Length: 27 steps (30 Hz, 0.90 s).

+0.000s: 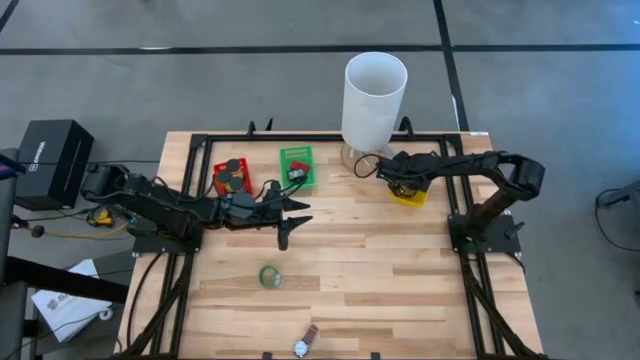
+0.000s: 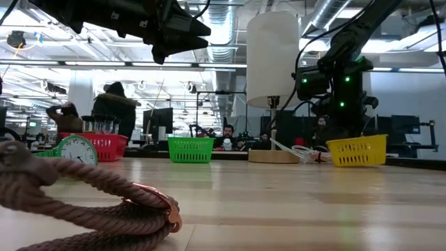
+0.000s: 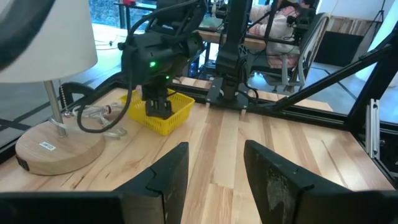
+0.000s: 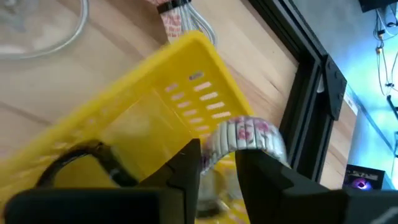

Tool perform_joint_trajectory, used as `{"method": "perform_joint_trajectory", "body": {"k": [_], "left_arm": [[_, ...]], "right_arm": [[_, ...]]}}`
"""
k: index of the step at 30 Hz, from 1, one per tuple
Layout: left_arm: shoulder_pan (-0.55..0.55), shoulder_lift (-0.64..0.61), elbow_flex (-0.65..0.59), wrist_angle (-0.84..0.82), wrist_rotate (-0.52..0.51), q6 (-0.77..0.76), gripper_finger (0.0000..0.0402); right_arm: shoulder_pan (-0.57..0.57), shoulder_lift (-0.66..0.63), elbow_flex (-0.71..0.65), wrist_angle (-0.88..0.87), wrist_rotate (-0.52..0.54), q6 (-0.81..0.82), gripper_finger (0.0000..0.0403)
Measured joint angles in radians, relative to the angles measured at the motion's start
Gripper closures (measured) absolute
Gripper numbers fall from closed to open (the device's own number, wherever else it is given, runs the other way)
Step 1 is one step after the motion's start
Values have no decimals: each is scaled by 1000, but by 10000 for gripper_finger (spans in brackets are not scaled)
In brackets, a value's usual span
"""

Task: Pick & Place Office items
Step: Put the light blue wrist watch into the yellow bin, then adjust the yellow bin

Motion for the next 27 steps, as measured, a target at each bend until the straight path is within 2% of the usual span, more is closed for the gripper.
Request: {"method": "perform_joint_trajectory", "body": {"k": [11,17,27], "left_arm": [[0,0,0,0,-1,0,253],[0,0,0,0,-1,-1,253],[0,0,0,0,-3,-3,253]], "right_arm": [[73,-97,0,-48,-60,20,300],[123,-136,0,-82,-197,26,300],[201,-148,0,-90,-257,37,300]]}}
